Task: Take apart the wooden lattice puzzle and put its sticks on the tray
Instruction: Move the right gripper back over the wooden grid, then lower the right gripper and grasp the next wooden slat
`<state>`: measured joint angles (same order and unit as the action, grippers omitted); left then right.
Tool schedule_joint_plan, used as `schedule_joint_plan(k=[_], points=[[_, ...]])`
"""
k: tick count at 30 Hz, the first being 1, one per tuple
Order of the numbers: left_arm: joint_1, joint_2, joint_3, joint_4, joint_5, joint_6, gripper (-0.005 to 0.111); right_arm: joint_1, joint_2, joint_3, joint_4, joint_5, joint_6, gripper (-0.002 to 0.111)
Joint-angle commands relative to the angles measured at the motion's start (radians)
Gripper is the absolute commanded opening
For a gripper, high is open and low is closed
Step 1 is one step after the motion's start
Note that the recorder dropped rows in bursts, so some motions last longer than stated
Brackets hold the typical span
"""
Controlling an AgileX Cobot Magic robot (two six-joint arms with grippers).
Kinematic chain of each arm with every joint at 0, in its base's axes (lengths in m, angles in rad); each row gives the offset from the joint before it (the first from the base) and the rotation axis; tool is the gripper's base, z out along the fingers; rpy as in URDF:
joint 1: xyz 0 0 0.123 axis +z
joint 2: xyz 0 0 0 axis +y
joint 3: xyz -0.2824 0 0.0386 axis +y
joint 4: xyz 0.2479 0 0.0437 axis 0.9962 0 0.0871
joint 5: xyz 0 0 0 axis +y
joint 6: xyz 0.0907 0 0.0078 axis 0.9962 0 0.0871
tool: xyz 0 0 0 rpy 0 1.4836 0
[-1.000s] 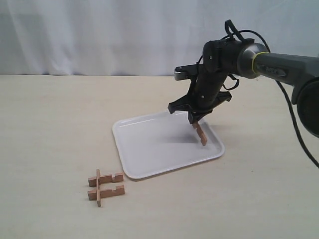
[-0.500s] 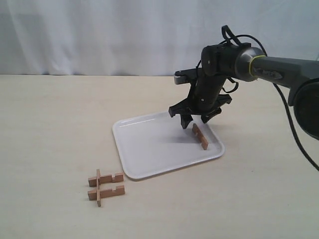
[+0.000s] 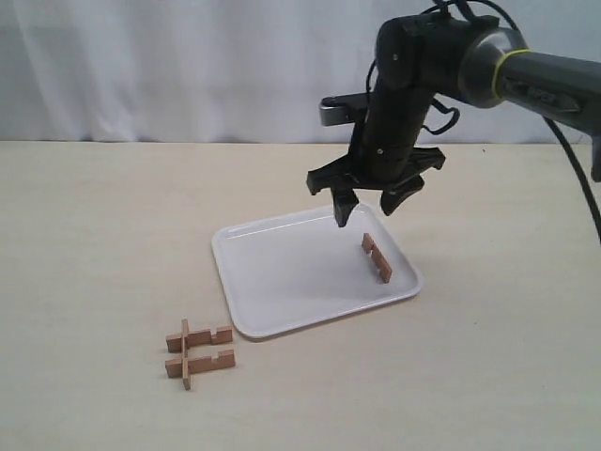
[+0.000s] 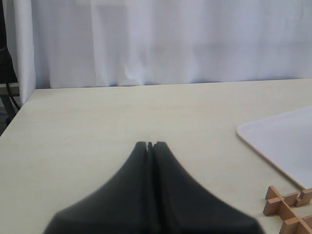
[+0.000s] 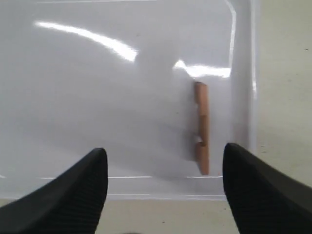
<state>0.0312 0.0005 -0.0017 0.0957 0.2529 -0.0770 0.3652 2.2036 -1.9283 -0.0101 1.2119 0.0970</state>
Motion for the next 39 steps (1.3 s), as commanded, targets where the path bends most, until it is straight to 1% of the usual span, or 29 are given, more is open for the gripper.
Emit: schedule_joint_plan(k=[1,8,11,19,25,28,31,33,39], points=[[-0.009,0.0,0.002,-0.002,-0.011,0.002,0.0,0.08,-0.011,-0.001,-0.004,0.009,0.004,0.063],[-0.009,0.0,0.002,-0.002,-0.011,0.002,0.0,0.204,-0.007,-0.001,-0.004,0.009,0.036,0.063],[-0.009,0.0,0.002,-0.002,-0.011,0.002,0.0,0.254,-0.005,-0.001,-0.004,-0.019,0.07,0.063],[-0.009,0.0,0.002,-0.002,-0.011,0.002,0.0,0.369,0.019,0.001,0.01,-0.181,0.076,0.063],[-0.009,0.0,0.002,-0.002,-0.011,0.002,0.0,0.417,0.092,0.001,0.01,-0.313,0.076,0.063],[-0.009,0.0,0.002,-0.002,-0.011,0.002,0.0,0.429,0.132,0.001,0.018,-0.335,0.076,0.057],[-0.009,0.0,0.002,-0.002,-0.011,0.002,0.0,0.431,0.158,0.001,0.018,-0.335,0.101,0.045],[-0.009,0.0,0.002,-0.002,-0.011,0.002,0.0,0.431,0.169,0.001,0.018,-0.333,0.118,0.04],[-0.009,0.0,0.002,-0.002,-0.011,0.002,0.0,0.431,0.177,0.001,0.026,-0.329,0.127,0.039]])
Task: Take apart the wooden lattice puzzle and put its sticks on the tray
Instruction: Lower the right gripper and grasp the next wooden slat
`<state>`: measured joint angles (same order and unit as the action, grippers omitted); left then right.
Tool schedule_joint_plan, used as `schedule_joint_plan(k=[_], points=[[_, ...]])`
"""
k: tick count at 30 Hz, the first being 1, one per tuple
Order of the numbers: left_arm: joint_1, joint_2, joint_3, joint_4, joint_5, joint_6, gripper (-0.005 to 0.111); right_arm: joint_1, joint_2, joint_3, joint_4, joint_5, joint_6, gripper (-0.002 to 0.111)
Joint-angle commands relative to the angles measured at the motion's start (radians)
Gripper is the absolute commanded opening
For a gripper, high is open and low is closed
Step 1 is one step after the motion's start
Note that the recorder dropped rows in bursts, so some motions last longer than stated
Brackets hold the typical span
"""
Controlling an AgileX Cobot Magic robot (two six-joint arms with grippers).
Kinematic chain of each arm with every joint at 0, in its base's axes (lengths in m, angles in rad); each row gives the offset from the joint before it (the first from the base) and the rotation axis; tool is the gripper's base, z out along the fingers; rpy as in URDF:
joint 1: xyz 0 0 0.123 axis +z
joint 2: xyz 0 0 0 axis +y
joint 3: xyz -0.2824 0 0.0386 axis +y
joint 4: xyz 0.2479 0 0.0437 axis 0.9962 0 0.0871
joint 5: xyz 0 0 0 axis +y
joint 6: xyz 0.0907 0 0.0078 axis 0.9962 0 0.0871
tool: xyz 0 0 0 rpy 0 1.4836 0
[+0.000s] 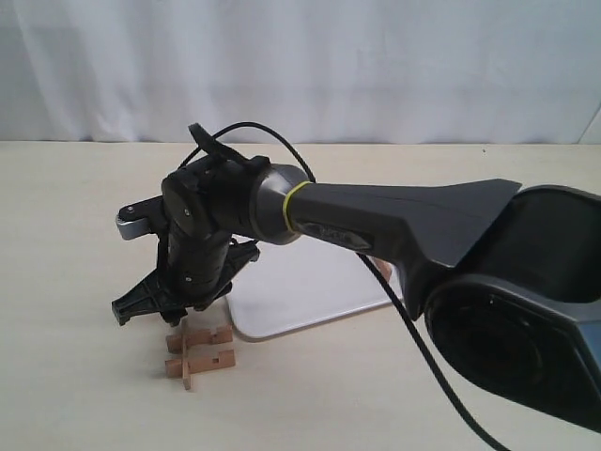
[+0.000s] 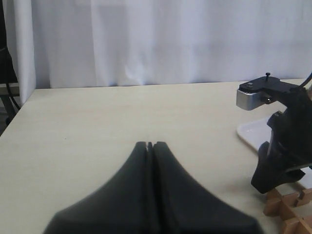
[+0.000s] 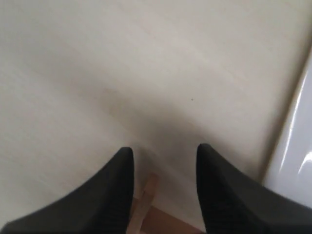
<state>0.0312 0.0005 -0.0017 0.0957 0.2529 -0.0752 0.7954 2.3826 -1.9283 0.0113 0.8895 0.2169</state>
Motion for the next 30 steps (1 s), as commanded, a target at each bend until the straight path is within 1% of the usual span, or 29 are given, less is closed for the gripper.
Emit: schedule_joint_plan(k=[1,9,11,16,21,30], points=[[-0.009,0.0,0.002,-0.002,-0.011,0.0,0.0,0.001,-0.002,0.001,0.005,-0.002,0.015,0.039],[-0.009,0.0,0.002,-0.002,-0.011,0.0,0.0,0.001,-0.001,0.001,0.005,0.026,0.149,0.039],[-0.009,0.0,0.002,-0.002,-0.011,0.0,0.0,0.007,-0.001,0.001,0.001,0.032,0.167,0.036],[-0.009,0.0,0.002,-0.002,-0.011,0.0,0.0,0.01,-0.001,0.001,0.008,0.036,0.173,0.021],[-0.009,0.0,0.002,-0.002,-0.011,0.0,0.0,0.01,-0.001,0.001,0.008,0.042,0.22,0.012],[-0.009,0.0,0.002,-0.002,-0.011,0.0,0.0,0.01,-0.001,0.001,0.008,0.049,0.224,0.011]])
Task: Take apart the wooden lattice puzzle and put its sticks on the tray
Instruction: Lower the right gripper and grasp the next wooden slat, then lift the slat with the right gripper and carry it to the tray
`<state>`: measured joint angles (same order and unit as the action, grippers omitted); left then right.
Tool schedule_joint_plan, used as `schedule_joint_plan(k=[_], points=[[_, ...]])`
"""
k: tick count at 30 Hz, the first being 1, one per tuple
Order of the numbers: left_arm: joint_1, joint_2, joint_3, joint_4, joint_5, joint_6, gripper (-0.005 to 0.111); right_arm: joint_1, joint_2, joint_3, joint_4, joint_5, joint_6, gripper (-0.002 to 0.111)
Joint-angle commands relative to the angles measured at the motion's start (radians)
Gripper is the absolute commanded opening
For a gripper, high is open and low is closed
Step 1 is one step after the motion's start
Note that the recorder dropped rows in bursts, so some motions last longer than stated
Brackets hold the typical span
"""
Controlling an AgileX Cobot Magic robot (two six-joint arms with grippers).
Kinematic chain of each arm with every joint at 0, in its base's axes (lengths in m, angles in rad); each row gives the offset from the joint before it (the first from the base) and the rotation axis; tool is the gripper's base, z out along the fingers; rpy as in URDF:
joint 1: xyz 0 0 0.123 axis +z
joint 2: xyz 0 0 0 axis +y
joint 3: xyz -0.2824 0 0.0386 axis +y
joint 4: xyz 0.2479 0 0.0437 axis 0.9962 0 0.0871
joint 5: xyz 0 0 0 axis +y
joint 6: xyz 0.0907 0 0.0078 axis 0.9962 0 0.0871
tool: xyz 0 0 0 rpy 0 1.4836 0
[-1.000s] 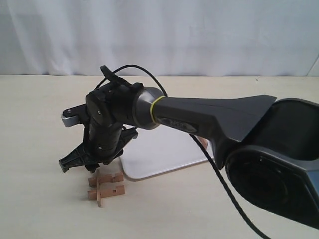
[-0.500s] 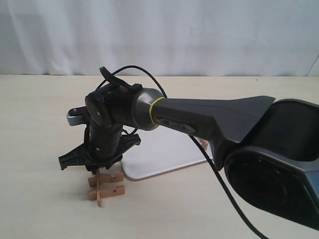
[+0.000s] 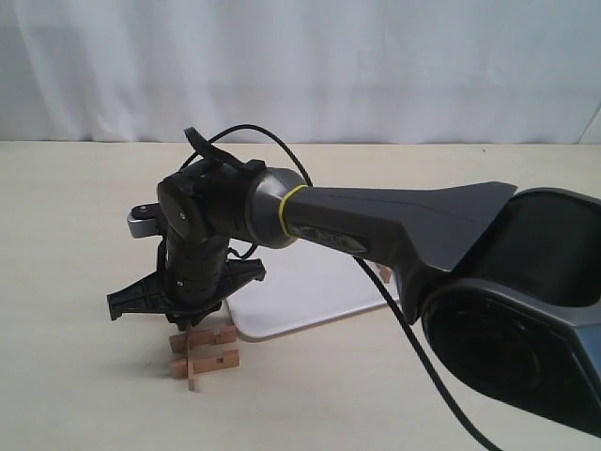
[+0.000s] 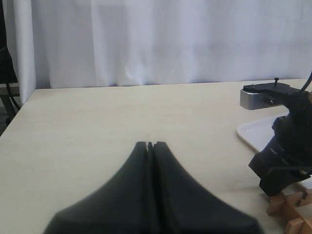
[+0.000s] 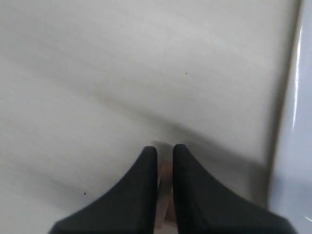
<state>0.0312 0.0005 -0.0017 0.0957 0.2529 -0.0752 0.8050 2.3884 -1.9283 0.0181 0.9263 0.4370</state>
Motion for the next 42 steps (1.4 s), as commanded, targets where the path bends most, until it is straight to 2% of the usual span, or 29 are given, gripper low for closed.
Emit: schedule_joint_plan(k=[1,10,12,42], points=[[-0.009,0.0,0.002,-0.002,-0.011,0.0,0.0,0.0,-0.006,0.001,0.002,0.012,0.004,0.011],[-0.009,0.0,0.002,-0.002,-0.011,0.0,0.0,0.0,-0.006,-0.001,-0.003,0.022,0.004,0.011],[-0.009,0.0,0.002,-0.002,-0.011,0.0,0.0,0.0,-0.006,-0.001,-0.003,0.035,0.004,0.004],[-0.009,0.0,0.002,-0.002,-0.011,0.0,0.0,0.0,-0.074,-0.001,-0.003,0.072,-0.006,0.004]])
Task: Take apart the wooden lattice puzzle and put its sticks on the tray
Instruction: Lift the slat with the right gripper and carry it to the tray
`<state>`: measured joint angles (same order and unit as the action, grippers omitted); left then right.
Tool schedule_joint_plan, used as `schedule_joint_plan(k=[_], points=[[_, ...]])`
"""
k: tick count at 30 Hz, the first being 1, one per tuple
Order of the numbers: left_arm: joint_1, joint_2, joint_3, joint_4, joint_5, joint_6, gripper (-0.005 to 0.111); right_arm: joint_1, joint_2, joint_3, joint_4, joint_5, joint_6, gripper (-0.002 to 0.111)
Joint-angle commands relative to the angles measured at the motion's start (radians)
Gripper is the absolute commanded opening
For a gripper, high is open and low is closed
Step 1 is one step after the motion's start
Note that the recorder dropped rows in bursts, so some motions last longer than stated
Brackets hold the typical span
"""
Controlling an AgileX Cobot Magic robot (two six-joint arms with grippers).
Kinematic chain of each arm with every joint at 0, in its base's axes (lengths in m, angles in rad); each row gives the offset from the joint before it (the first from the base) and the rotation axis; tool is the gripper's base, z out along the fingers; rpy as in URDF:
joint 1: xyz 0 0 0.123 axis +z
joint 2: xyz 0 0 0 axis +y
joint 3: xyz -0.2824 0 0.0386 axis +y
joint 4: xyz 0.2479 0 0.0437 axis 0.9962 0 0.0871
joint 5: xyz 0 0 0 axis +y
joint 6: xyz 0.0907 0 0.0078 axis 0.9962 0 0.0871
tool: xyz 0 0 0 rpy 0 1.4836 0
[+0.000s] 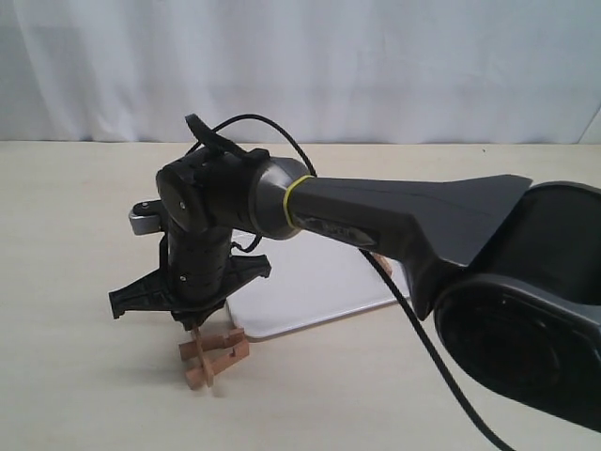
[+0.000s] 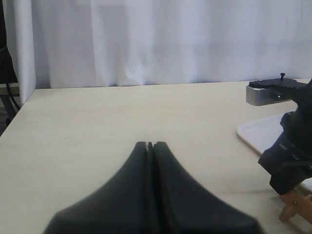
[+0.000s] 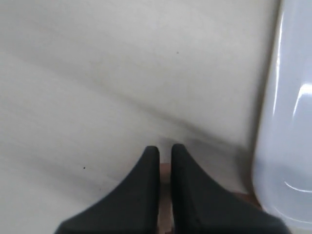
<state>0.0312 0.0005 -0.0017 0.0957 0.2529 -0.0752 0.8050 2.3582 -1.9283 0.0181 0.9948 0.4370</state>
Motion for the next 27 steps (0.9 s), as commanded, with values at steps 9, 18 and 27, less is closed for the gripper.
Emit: schedule_joint_plan(k=[9,18,27], points=[[-0.009,0.0,0.002,-0.002,-0.011,0.0,0.0,0.0,-0.086,-0.001,-0.005,0.026,-0.035,0.004],[-0.009,0.0,0.002,-0.002,-0.011,0.0,0.0,-0.017,-0.149,-0.001,-0.018,0.052,-0.08,0.004],[-0.009,0.0,0.002,-0.002,-0.011,0.0,0.0,-0.071,-0.172,-0.001,-0.018,0.128,-0.131,0.004]])
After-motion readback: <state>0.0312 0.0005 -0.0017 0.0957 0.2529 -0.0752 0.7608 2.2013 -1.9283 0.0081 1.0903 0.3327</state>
